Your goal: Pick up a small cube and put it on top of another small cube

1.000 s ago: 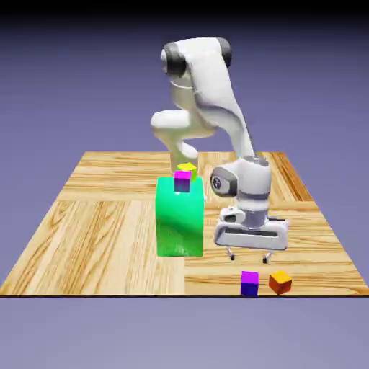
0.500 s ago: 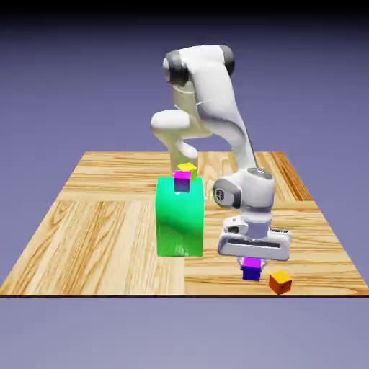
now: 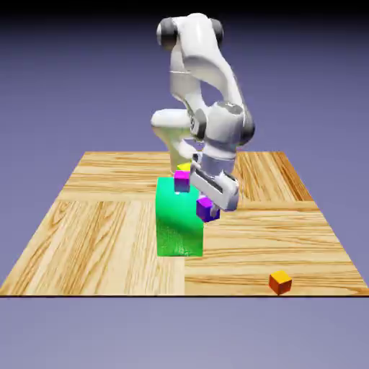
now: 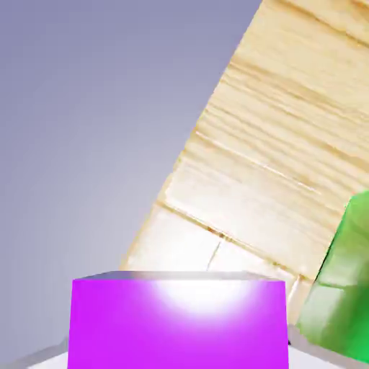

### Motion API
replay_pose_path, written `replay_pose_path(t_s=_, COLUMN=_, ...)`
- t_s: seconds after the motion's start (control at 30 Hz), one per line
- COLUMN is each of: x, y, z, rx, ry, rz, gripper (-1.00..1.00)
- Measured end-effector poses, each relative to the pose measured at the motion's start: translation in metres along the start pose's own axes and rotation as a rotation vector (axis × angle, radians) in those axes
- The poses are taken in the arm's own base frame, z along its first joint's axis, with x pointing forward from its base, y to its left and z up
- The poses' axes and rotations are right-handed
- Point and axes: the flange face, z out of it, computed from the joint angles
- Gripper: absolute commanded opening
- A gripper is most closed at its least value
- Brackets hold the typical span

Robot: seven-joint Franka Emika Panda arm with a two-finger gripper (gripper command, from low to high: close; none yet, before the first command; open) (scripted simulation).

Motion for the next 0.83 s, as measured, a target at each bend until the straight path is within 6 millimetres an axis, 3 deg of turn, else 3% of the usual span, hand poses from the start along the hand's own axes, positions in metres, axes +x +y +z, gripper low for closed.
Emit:
replay_pose_path(t_s=0.3, x=0.076, y=0.035, z=-0.056, rx=-0.078, ry=0.075, rz=0.57, gripper=-1.0)
replay_pose_path(t_s=0.57, x=0.119, y=0.082, z=-0.083, rx=-0.143, ry=0.141, rz=1.026, gripper=-1.0)
replay_pose_path(t_s=0.6, x=0.119, y=0.082, z=-0.083, rx=-0.143, ry=0.141, rz=1.026, gripper=-1.0)
replay_pose_path(t_s=0.73, x=0.119, y=0.092, z=-0.021, rx=-0.143, ry=0.14, rz=1.025, gripper=-1.0)
replay_pose_path(t_s=0.77, x=0.119, y=0.094, z=-0.015, rx=-0.143, ry=0.141, rz=1.025, gripper=1.0)
replay_pose_path(t_s=0.83, x=0.119, y=0.094, z=-0.015, rx=-0.145, ry=0.14, rz=1.025, gripper=1.0)
